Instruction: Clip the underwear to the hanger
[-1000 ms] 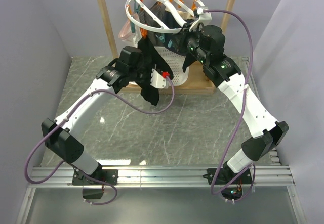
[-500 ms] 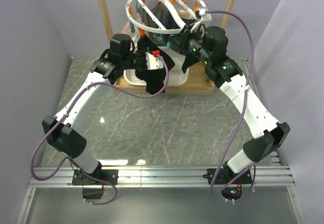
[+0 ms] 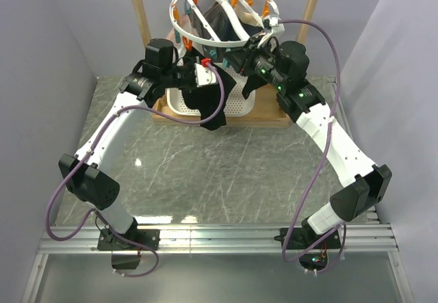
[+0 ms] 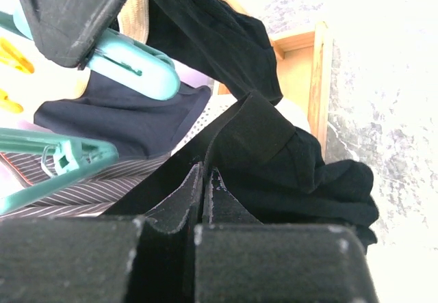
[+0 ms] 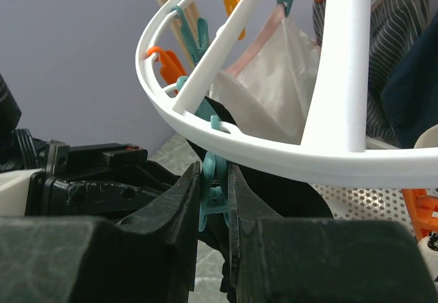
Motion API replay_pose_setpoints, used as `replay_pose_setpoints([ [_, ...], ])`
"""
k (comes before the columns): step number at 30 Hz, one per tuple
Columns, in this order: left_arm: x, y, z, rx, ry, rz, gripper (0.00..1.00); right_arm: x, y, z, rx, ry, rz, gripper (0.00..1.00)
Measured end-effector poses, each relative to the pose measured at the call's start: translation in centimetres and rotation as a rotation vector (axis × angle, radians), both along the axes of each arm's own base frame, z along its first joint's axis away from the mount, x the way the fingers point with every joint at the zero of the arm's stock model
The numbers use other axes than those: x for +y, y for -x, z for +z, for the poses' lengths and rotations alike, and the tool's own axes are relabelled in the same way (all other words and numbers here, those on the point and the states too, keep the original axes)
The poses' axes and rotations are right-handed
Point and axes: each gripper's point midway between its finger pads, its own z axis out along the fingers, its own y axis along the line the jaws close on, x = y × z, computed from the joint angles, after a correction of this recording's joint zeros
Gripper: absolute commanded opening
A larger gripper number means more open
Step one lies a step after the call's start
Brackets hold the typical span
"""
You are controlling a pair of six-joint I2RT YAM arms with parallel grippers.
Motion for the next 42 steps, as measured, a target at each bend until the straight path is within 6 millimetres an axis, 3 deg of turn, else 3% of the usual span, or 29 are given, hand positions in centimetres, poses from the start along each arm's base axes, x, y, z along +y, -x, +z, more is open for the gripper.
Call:
replay_pose_setpoints([
  [10,0.2,0.0,1.5,0.01,0.035,-0.025,0.0,0.1,0.1,-0.2,-0.076,0.008,0.04,0.0],
  [42,-0.3,0.8,3.0,0.036,0.081,-0.077,0.0,1.2,1.0,-0.8,-0.148,-0.005,0.147,0.0],
])
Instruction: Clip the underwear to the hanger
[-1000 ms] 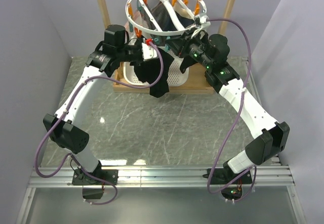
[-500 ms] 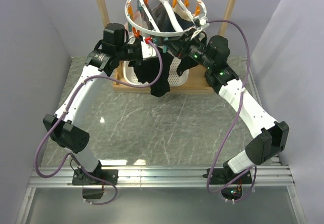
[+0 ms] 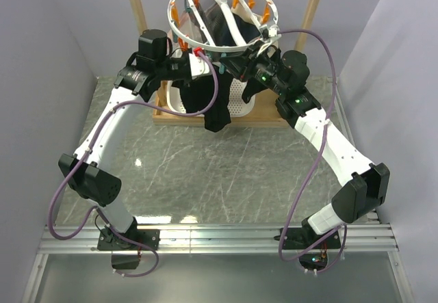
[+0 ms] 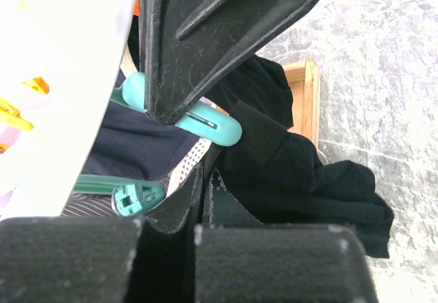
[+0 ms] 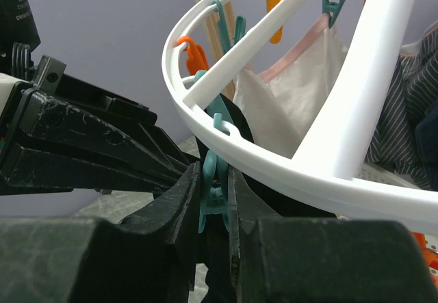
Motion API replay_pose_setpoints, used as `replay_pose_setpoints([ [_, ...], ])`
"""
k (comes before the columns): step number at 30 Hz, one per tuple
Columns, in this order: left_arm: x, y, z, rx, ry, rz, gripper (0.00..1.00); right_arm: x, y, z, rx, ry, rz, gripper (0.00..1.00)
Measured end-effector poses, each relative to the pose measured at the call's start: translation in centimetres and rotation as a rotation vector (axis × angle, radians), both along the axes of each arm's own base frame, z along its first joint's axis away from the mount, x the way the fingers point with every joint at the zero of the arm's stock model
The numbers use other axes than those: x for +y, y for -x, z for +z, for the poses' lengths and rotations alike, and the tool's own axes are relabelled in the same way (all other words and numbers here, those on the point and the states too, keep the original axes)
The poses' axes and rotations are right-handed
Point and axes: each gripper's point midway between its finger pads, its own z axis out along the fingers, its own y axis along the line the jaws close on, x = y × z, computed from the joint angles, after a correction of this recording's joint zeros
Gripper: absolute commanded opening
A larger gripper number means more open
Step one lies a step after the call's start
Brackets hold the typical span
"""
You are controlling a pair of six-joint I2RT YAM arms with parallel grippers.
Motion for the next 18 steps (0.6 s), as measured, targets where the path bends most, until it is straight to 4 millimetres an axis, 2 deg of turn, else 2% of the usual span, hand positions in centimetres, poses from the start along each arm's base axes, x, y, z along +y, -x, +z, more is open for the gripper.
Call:
replay_pose_setpoints([
  [18,-0.3,0.2,1.4,0.009,0.043,-0.032,0.0,0.1,0.3,-0.2,-0.016,-0.021,0.014,0.0],
])
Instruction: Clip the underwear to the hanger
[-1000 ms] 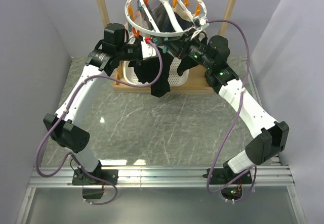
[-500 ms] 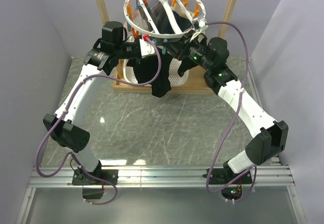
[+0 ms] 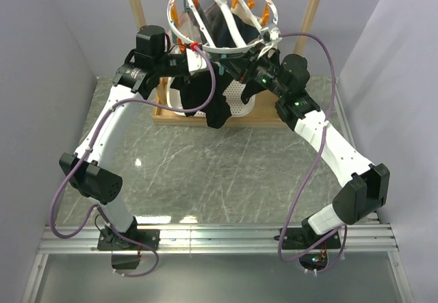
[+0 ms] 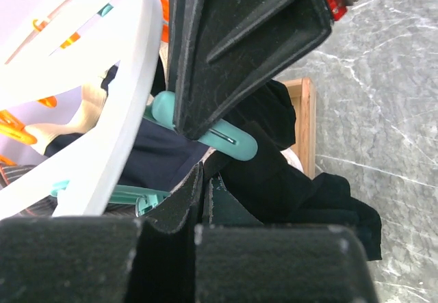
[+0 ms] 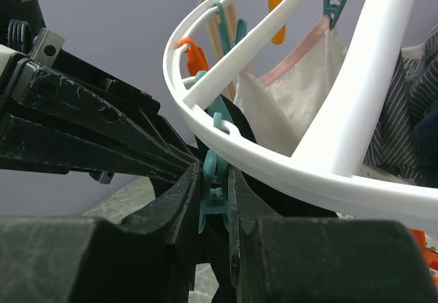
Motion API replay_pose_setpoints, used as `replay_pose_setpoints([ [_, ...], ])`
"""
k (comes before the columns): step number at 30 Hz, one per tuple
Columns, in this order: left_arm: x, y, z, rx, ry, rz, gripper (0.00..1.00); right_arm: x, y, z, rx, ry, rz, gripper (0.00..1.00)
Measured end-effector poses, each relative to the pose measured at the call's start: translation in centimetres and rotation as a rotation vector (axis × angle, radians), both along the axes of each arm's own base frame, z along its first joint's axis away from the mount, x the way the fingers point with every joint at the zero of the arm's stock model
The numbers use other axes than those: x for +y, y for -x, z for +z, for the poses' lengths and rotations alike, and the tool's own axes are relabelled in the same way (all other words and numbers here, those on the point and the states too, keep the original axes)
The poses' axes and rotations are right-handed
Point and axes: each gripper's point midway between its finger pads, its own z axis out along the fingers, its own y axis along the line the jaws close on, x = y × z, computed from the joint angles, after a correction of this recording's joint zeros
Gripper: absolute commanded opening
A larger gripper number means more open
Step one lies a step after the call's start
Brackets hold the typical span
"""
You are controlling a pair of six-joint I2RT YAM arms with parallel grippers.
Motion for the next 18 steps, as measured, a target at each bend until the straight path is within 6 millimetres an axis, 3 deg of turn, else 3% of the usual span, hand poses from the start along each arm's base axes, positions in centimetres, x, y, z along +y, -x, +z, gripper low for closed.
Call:
replay_pose_setpoints([
  [18,0.4,0.48,0.72,0.077,0.06,-0.03,0.0,-0.54,0.05,0.39,-0.012,-0.101,0.017,0.0],
])
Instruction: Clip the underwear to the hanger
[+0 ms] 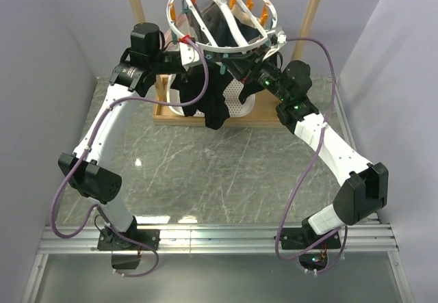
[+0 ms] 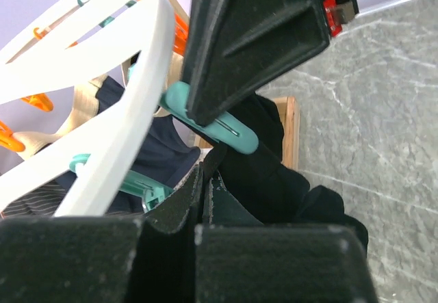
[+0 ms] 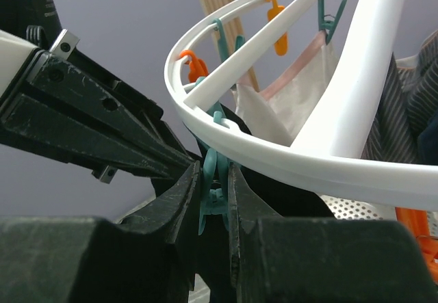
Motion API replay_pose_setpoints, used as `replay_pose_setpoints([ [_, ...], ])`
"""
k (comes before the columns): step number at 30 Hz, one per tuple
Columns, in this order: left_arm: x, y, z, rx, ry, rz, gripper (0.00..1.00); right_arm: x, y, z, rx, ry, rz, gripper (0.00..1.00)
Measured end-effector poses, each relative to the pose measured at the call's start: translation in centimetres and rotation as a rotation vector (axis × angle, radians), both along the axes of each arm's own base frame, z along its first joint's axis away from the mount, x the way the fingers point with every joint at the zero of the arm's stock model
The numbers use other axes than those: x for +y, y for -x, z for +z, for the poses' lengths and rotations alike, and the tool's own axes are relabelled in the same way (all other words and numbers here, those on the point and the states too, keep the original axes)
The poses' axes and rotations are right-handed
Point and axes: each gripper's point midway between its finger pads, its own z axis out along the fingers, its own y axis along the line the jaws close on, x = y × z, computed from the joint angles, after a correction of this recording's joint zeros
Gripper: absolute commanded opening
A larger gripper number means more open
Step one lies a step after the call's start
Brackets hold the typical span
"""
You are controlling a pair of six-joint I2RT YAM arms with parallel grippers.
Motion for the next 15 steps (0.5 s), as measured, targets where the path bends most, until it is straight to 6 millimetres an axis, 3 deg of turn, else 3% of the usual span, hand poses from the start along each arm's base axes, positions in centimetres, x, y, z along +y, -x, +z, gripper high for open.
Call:
replay_pose_setpoints([
  [15,-0.27,0.53,1.1,0.031,0.051,-0.033,0.0,0.14,0.62,0.6,0.029,-0.076,0.046,0.0],
])
